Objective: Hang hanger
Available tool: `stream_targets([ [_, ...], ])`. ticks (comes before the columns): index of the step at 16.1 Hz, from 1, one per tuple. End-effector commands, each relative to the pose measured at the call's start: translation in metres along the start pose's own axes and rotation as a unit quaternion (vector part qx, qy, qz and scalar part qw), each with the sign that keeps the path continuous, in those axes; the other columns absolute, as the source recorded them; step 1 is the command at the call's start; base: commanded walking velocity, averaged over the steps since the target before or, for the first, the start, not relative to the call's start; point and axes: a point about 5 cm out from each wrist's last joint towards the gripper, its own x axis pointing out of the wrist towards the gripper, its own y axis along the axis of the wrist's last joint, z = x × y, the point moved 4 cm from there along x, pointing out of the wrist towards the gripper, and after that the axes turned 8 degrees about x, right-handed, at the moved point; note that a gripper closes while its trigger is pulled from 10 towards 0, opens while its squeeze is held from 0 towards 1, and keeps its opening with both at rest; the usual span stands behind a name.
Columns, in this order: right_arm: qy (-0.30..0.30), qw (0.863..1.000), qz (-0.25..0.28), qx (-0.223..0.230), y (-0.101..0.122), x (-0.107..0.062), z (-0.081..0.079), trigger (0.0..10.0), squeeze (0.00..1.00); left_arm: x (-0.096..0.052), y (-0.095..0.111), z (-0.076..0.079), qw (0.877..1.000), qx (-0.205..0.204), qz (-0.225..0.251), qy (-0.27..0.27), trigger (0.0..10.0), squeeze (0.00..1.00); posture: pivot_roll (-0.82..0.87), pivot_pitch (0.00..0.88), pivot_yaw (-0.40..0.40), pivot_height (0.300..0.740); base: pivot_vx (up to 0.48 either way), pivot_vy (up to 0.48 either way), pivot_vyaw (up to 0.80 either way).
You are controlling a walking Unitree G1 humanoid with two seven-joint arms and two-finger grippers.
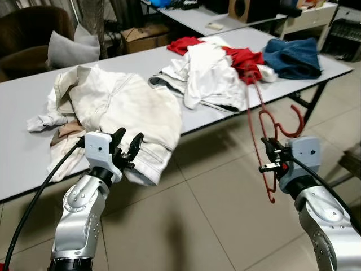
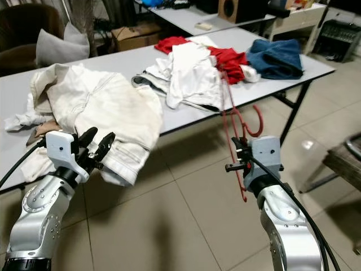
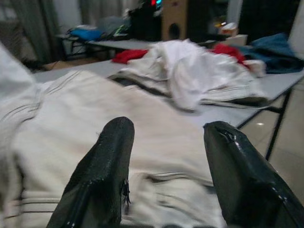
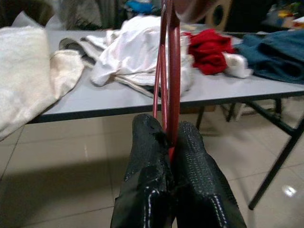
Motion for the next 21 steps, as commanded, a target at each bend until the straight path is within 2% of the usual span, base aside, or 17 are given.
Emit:
stream_targets([
  [1,0.029,1.0,0.002,-0.005,0.002,0.002,-0.01,10.0,0.0,-0.004,0.0,-0.01,1.0,0.013,-0.005,0.02,10.0,0.0,-0.04,0.0,0.065,0.74,0.454,0.0,0.0],
  [4,0.045,0.999,0.0,-0.008,0.002,0.004,-0.014,10.0,0.0,-0.008,0.003,-0.02,0.999,0.021,-0.001,0.039,10.0,0.0,-0.03,0.0,0.059,0.74,0.454,0.0,0.73],
  [6,0.054,0.999,0.008,0.001,0.004,0.005,-0.018,10.0,0.0,-0.011,0.003,-0.023,0.999,0.027,-0.003,0.04,10.0,0.0,-0.02,0.0,0.053,0.74,0.454,0.0,0.0],
  [9,0.054,0.998,0.008,0.008,0.003,0.005,-0.018,10.0,0.0,-0.02,-0.006,-0.014,0.999,0.032,-0.022,-0.018,10.0,0.0,-0.02,0.0,0.057,0.74,0.0,0.0,0.0],
  [10,0.055,0.998,0.009,0.008,0.003,0.004,-0.017,10.0,0.0,-0.024,-0.006,-0.015,0.999,0.027,-0.018,-0.043,10.0,1.0,-0.02,0.0,0.061,0.74,0.0,0.0,0.0],
  [12,0.054,0.998,0.009,0.009,0.002,0.003,-0.017,10.0,0.0,-0.029,-0.01,-0.02,0.995,0.055,-0.036,-0.074,10.0,1.0,-0.02,0.0,0.067,0.74,0.0,0.0,0.0],
  [14,0.052,0.999,0.011,0.012,0.002,0.003,-0.017,10.0,0.0,-0.036,-0.014,-0.031,0.983,0.102,-0.071,-0.133,10.0,1.0,-0.02,0.0,0.079,0.74,0.0,0.0,0.0],
  [15,0.052,0.999,0.012,0.012,0.003,0.003,-0.017,10.0,0.0,-0.038,-0.014,-0.032,0.98,0.107,-0.076,-0.153,10.0,1.0,-0.02,0.0,0.081,0.74,0.0,0.0,0.0],
  [17,0.054,0.998,0.012,0.015,0.002,0.005,-0.017,10.0,0.0,-0.059,-0.016,-0.021,0.942,0.126,-0.124,-0.285,10.0,1.0,-0.01,0.0,0.078,0.74,0.0,0.0,0.0],
  [18,0.056,0.998,0.011,0.015,0.001,0.005,-0.018,10.0,0.0,-0.067,-0.024,-0.018,0.92,0.159,-0.153,-0.325,10.0,0.29,0.0,0.0,0.078,0.74,0.0,0.0,0.0],
  [19,0.057,0.998,0.011,0.015,0.001,0.005,-0.018,10.0,0.0,-0.07,-0.027,-0.018,0.911,0.173,-0.164,-0.335,10.0,0.29,0.0,0.0,0.078,0.74,0.0,0.0,0.0],
  [20,0.056,0.998,0.012,0.014,0.002,0.007,-0.018,10.0,0.0,-0.065,-0.036,-0.024,0.906,0.219,-0.174,-0.318,10.0,0.0,-0.01,0.0,0.086,0.74,0.0,0.0,0.0],
  [21,0.055,0.998,0.014,0.014,0.003,0.007,-0.018,10.0,0.0,-0.06,-0.038,-0.028,0.907,0.241,-0.173,-0.3,10.0,0.0,-0.01,0.0,0.087,0.74,0.0,0.0,0.0],
])
